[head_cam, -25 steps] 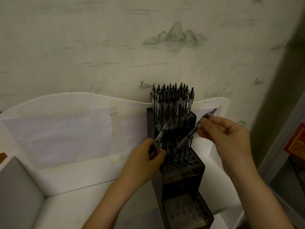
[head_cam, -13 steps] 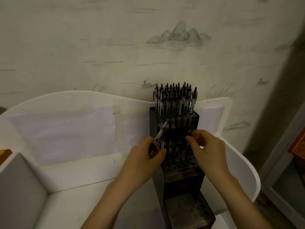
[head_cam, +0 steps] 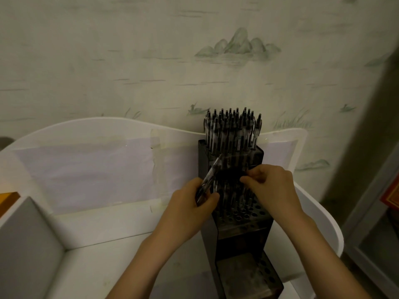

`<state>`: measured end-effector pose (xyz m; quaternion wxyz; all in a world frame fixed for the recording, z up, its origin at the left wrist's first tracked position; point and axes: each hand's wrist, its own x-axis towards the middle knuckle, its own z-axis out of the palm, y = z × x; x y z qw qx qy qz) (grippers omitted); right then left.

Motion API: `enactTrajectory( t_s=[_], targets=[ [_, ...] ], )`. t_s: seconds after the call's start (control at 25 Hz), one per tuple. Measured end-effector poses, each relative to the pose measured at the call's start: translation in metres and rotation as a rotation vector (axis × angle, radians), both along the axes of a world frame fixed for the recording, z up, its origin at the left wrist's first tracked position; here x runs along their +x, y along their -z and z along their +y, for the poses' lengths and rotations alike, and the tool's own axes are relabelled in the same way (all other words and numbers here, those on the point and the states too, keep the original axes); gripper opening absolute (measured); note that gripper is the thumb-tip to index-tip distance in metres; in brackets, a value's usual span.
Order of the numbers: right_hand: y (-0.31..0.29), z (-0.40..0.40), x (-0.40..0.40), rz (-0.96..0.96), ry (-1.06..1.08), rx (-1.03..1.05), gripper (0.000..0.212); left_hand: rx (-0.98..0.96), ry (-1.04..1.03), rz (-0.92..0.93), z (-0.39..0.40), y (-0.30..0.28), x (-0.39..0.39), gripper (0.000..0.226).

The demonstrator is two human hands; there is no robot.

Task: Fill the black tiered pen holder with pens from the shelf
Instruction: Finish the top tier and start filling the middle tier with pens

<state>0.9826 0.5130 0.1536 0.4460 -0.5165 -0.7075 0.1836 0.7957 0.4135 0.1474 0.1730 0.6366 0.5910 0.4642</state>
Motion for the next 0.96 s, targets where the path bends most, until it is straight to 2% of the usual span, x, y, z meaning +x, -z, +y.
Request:
enactTrajectory(
  t_s=[0.16,0.32,0.52,0.68,0.84,0.96],
  targets=[
    [0.009,0.001,0.000,-0.131,-0.035,-0.098,0.020,-0.002,0.003,-0.005,0.000,0.000,0.001,0.029],
    [0.026,-0.006,0.000,-0.032,-0.033,-0.163,0.024,-0.008,0.004,-0.026,0.000,-0.001,-0.001,0.028],
    [0.018,-0.018,0.003,-0.035,-0.010,-0.109,0.031,-0.013,0.022,-0.015,-0.001,0.002,0.002,0.030],
    [0.002,-0.036,0.004,0.185,-0.036,-0.014,0.002,-0.006,0.048,-0.010,0.002,0.004,0.008,0.029],
    [-0.011,-0.050,-0.007,0.380,-0.330,-0.196,0.004,-0.028,0.074,0.019,0.005,0.003,0.016,0.023],
    [-0.012,-0.049,-0.010,0.499,-0.336,-0.265,0.006,-0.057,0.108,0.033,0.004,0.004,0.022,0.023]
  ],
)
